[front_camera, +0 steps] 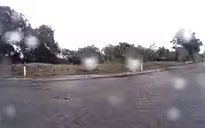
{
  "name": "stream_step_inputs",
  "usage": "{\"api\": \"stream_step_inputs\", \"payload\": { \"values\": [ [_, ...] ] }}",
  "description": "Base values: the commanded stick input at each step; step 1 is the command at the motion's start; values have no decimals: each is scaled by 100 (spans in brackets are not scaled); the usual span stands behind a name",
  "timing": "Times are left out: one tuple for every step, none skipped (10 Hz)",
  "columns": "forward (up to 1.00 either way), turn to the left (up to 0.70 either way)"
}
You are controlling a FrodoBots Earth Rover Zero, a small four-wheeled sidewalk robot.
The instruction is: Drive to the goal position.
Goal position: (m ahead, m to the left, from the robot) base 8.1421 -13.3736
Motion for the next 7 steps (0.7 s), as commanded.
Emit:
{"api": "stream_step_inputs", "payload": {
  "values": [
    [0, -45],
    [0, -45],
    [0, -45],
    [0, -45],
    [0, -45],
    [0, -45],
    [0, -45]
  ]
}}
